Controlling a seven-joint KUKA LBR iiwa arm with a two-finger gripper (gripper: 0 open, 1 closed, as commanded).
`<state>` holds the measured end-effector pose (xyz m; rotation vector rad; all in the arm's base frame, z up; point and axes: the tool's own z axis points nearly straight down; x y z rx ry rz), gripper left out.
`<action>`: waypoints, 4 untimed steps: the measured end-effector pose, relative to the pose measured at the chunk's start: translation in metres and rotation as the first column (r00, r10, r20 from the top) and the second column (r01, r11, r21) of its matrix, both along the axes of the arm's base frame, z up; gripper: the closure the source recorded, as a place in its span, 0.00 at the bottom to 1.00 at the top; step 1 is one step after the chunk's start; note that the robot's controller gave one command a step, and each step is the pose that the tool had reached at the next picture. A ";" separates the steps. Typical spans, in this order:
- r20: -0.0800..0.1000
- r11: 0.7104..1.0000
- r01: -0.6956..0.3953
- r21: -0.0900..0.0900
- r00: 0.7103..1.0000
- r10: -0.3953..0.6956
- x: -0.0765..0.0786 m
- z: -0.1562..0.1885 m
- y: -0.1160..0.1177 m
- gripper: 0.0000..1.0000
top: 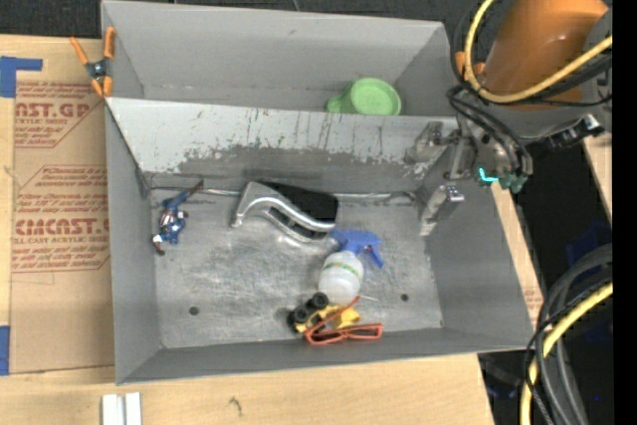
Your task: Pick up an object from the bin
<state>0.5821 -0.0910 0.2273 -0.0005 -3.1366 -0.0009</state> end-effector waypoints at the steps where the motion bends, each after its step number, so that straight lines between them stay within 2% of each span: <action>1: 0.008 1.000 -0.001 -0.001 1.000 0.001 0.002 0.004 0.000 0.00; 2: 0.014 0.999 -0.034 -0.002 0.999 0.034 -0.003 -0.044 0.006 0.00; 3: 0.011 0.988 -0.153 -0.002 0.988 0.153 -0.010 -0.106 0.012 0.00; 4: 0.003 0.907 -0.421 -0.001 0.907 0.421 -0.008 -0.149 0.074 1.00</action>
Offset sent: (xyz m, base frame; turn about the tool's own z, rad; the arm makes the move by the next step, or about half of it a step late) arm -0.0184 0.0194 -0.1573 -0.1067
